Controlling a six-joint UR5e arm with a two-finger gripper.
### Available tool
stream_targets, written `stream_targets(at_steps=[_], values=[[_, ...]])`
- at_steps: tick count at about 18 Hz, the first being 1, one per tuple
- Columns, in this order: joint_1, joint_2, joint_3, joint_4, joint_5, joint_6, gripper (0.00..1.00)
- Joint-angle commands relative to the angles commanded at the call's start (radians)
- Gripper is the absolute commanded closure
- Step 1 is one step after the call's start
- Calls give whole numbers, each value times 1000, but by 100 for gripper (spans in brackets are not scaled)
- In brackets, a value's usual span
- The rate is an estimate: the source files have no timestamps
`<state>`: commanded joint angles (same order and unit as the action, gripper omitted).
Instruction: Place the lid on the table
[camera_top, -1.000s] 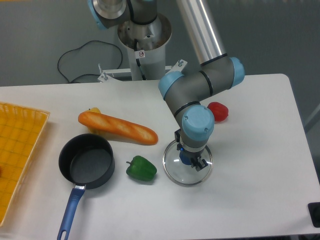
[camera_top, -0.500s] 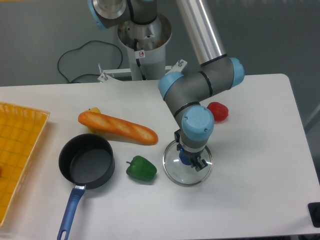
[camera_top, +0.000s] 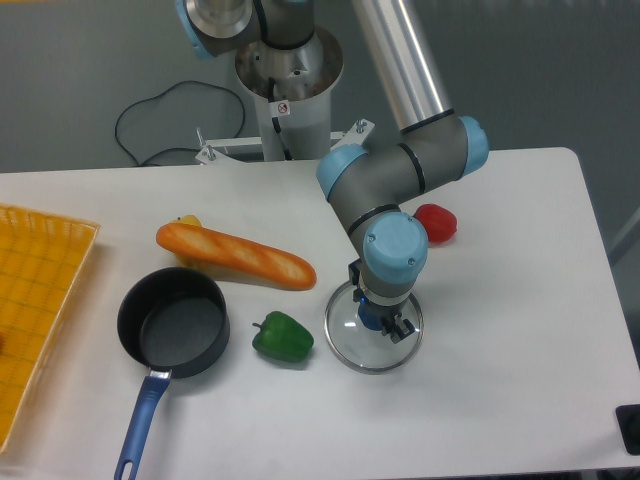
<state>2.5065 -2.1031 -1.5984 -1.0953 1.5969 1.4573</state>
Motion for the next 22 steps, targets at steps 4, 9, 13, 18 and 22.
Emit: stream_targets(at_steps=[4, 9, 13, 18, 22], values=[[0, 0, 0, 0, 0, 0, 34], [0, 0, 0, 0, 0, 0, 33], [0, 0, 0, 0, 0, -2, 33], [0, -2, 0, 2, 0, -2, 32], [-2, -2, -2, 2, 0, -2, 32]])
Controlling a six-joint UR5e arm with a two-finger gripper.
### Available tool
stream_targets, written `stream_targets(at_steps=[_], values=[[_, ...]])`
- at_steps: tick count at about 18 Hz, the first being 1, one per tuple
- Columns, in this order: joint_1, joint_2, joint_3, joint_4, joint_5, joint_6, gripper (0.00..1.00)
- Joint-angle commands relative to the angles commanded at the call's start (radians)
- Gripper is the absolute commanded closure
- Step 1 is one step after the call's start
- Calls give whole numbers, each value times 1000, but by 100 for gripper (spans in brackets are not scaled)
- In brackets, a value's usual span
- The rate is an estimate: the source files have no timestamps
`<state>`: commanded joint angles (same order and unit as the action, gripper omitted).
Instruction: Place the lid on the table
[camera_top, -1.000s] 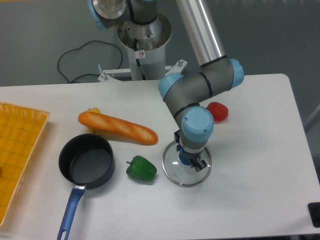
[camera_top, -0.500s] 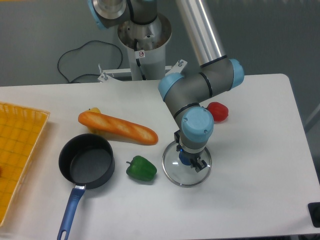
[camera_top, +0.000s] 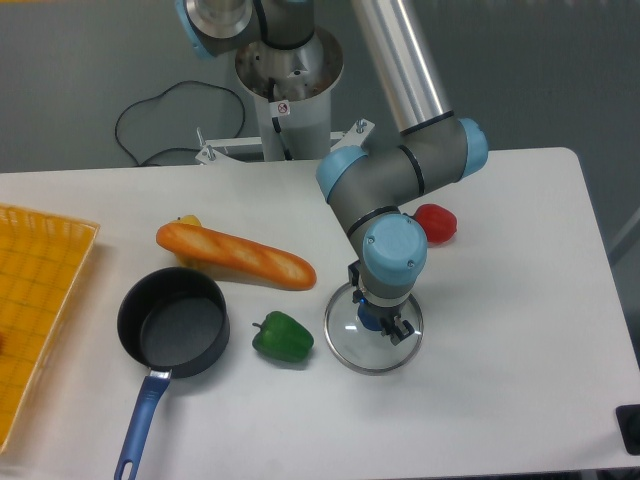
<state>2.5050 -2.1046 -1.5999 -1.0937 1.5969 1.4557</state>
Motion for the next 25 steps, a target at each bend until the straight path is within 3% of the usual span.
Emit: stream_targets(at_steps=[14, 16, 19, 21, 25], values=[[-2, -6, 2, 0, 0, 0, 27], [0, -6, 2, 0, 2, 0, 20], [-2, -6, 2, 0, 2, 2, 19], [-2, -6, 2, 0, 0, 5, 3], [-2, -5, 2, 0, 0, 0, 0]])
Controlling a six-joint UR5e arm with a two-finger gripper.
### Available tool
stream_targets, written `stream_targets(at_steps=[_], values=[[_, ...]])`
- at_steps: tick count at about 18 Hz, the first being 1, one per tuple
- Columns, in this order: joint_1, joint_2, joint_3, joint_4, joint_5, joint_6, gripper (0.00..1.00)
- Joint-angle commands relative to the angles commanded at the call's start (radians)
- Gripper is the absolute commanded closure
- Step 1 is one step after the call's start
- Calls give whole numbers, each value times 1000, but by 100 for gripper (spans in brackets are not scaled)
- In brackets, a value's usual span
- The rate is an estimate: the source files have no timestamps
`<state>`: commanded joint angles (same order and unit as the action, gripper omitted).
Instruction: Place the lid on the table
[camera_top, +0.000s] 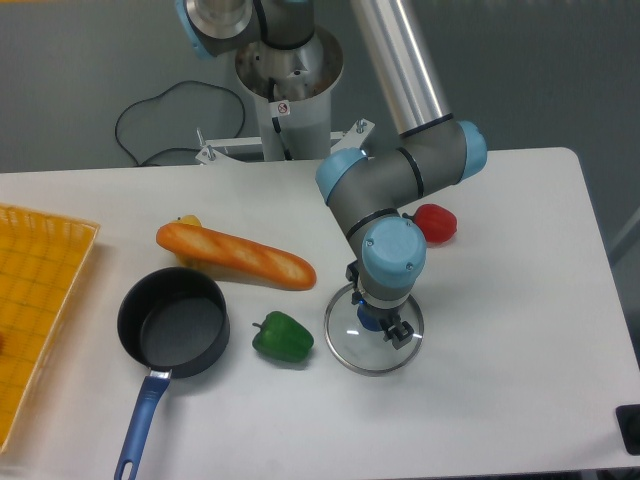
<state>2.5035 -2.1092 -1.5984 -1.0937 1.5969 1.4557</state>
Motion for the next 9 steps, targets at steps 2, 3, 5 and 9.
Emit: stream_targets(at_steps=[2, 3, 5, 9], values=[[0, 2, 2, 0, 0, 0, 0], [0, 3, 2, 0, 0, 0, 0], [-5, 6, 9, 0, 2, -2, 0], [-18, 8, 18, -3, 2, -5, 0]])
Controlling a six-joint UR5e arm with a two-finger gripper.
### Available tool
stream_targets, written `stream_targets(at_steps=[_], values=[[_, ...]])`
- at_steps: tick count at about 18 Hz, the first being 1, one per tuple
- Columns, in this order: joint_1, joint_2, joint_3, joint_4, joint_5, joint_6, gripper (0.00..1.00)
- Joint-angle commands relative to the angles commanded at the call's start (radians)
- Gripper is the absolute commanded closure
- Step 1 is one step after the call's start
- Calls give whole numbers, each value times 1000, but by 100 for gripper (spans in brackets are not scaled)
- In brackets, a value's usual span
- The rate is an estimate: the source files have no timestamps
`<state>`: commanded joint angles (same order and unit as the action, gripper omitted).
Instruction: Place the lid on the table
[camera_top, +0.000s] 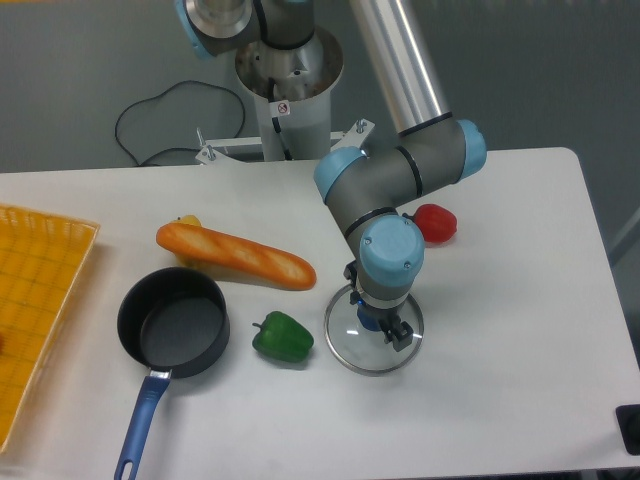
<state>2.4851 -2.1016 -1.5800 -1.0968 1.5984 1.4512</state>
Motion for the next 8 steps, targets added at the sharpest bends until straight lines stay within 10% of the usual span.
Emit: stream_targets(at_steps=[8], values=[[-14, 2, 11, 2, 2, -11, 0]])
